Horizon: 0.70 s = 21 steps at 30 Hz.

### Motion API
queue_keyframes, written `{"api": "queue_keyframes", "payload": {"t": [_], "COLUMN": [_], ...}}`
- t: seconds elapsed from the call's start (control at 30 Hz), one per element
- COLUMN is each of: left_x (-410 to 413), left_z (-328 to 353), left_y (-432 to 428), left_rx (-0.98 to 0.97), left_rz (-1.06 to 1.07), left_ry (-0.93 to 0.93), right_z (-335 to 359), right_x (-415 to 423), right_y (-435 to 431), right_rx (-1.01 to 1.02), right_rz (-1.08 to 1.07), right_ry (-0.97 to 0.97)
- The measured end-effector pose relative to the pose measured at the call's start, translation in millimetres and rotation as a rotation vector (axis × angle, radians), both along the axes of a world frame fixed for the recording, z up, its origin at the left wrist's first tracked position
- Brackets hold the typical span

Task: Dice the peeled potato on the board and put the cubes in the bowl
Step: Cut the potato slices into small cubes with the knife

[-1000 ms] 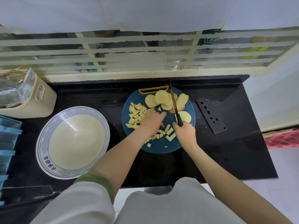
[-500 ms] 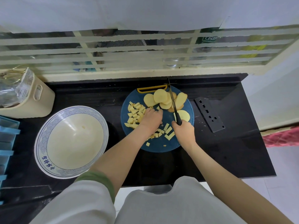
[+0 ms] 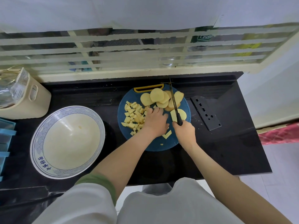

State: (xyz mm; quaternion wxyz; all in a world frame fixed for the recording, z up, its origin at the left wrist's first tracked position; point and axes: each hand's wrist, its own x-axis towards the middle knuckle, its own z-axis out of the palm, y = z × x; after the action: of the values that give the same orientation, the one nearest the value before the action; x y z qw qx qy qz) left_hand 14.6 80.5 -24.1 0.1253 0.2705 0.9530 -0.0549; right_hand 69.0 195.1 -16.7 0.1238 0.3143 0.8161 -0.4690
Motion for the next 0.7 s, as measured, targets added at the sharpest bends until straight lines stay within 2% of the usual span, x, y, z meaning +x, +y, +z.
{"api": "queue_keyframes", "payload": {"t": [0.1, 0.23, 0.7], "left_x": [1.2, -0.8, 11.1], "left_z": [-7.2, -8.3, -20.9], "left_y": [9.1, 13.4, 4.8], "left_rx": [-0.120, -0.173, -0.088], "left_rz": [0.067, 0.095, 0.111], "left_ry": [-0.104, -0.159, -0.130], "right_z": [-1.0, -1.5, 0.0], "right_x": [3.7, 8.2, 19.2], "right_y": [3.8, 11.9, 23.3], "right_rx": [-0.013, -0.024, -0.037], "right_rz": [-0.021, -0.048, -0.036], "right_ry": [0.002, -0.003, -0.029]}}
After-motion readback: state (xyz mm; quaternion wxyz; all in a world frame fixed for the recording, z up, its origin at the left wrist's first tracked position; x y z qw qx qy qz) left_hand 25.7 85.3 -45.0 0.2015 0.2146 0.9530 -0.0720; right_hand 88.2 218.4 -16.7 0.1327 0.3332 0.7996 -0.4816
